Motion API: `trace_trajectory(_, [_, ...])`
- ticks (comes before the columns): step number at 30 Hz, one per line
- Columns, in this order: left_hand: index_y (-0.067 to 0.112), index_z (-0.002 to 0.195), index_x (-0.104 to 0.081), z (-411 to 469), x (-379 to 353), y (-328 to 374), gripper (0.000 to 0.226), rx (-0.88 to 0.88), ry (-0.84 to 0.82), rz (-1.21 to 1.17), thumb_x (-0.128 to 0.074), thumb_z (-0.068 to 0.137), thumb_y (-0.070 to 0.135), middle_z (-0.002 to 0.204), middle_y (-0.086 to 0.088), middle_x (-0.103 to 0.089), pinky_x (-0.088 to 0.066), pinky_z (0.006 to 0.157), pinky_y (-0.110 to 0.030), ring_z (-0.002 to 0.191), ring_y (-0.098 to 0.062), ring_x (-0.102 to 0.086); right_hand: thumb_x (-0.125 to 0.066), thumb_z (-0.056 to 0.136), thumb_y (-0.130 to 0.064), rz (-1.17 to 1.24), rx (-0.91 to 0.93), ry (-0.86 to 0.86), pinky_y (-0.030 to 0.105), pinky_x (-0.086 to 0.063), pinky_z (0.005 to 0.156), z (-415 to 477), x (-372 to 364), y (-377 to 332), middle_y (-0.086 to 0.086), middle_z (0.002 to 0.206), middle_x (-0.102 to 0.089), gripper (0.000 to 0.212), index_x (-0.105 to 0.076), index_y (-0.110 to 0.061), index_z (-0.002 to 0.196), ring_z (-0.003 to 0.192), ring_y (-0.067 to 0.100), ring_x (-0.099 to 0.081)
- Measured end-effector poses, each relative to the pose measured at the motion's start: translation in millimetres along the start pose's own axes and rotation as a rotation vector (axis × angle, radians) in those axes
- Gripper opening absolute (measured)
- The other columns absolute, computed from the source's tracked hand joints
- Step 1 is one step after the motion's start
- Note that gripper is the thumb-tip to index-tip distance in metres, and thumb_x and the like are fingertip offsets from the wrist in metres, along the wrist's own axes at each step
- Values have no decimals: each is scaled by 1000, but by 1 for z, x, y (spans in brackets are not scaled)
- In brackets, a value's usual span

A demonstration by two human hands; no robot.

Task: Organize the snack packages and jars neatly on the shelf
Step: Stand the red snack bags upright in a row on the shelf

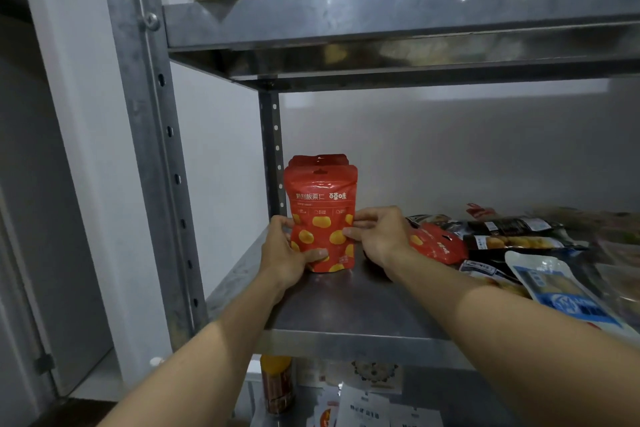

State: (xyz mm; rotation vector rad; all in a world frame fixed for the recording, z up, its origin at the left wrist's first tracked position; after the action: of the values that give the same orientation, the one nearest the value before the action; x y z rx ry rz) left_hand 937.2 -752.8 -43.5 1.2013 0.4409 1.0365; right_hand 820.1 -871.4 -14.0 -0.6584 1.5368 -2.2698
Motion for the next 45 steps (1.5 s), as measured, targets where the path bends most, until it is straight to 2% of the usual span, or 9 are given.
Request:
trace_trajectory(3, [20, 109, -39, 10, -1, -4, 62, -3, -9, 5, -85, 68, 18, 118, -2, -60, -53, 92, -49, 107, -24, -60, -75, 80, -1, -9, 11, -4, 31, -58, 82, 8, -4, 2, 8, 97, -73, 23, -72, -2, 102, 88, 18, -70])
trace_trajectory(7, [20, 109, -40, 19, 1, -7, 61, -11, -23, 21, -85, 69, 18, 119, -2, -59, -53, 92, -50, 108, -25, -60, -79, 77, -6, -44, 11, 12, 38, -58, 87, 19, -9, 7, 7, 96, -75, 26, -72, -4, 102, 89, 18, -71])
trace_trajectory(11, [19, 114, -39, 23, 0, -6, 60, -14, -42, 38, -83, 72, 19, 120, 2, -56, -52, 94, -46, 108, -21, -57, -80, 76, -8, -63, 9, 14, 39, -58, 86, 24, -11, 8, 6, 95, -74, 28, -73, -4, 103, 89, 18, -71])
trace_trajectory(24, [19, 115, -38, 22, 2, -6, 61, -11, -49, 62, -83, 72, 21, 121, 1, -56, -52, 95, -47, 111, -23, -58, -79, 77, -10, -101, 11, 28, 40, -56, 90, 26, -13, 11, 8, 107, -72, 30, -73, -5, 106, 98, 21, -69])
trace_trajectory(30, [19, 114, -39, 19, 4, -4, 64, -5, -19, 97, -85, 69, 23, 119, 1, -57, -52, 94, -41, 107, -20, -58, -76, 81, -13, -138, 25, -10, 38, -55, 92, 18, -11, 4, 8, 111, -71, 34, -69, -3, 114, 102, 22, -68])
trace_trajectory(33, [24, 116, -39, 13, 9, 0, 71, -37, 89, 194, -86, 65, 37, 121, 1, -57, -51, 90, -35, 102, -16, -56, -79, 79, -22, -238, 54, -43, 35, -54, 92, 13, 2, -6, 7, 119, -66, 54, -60, -6, 126, 108, 21, -63])
trace_trajectory(36, [25, 118, -44, 1, 21, 14, 70, -209, 251, 399, -80, 65, 53, 119, 2, -58, -54, 87, -38, 101, -16, -57, -82, 72, -44, -460, 104, -80, 40, -48, 101, 10, 28, -21, 8, 138, -54, 87, -43, -16, 143, 123, 23, -54])
trace_trajectory(40, [26, 129, -46, -16, 12, 38, 71, -461, 85, 529, -73, 72, 58, 124, 5, -58, -53, 90, -37, 108, -14, -57, -75, 70, -59, -712, 139, -220, 39, -29, 113, -2, 64, -34, 3, 158, -27, 108, -17, -26, 155, 144, 28, -27])
trace_trajectory(45, [25, 137, -44, -29, -44, 54, 63, -549, -191, 582, -70, 82, 42, 134, -2, -53, -40, 100, -30, 123, -19, -48, -77, 68, -61, -779, 84, -285, 34, -28, 113, -12, 96, -20, 5, 157, -31, 110, -16, -29, 155, 143, 28, -30])
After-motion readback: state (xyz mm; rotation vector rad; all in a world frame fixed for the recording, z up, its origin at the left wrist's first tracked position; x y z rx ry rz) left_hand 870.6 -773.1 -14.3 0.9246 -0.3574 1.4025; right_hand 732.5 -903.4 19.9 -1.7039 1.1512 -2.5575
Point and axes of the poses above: each hand's wrist, its own z-axis towards the middle knuckle, its own x-axis out of the back of the hand, y = z × x, the point moved 2 cm from there along z, towards the middle knuckle
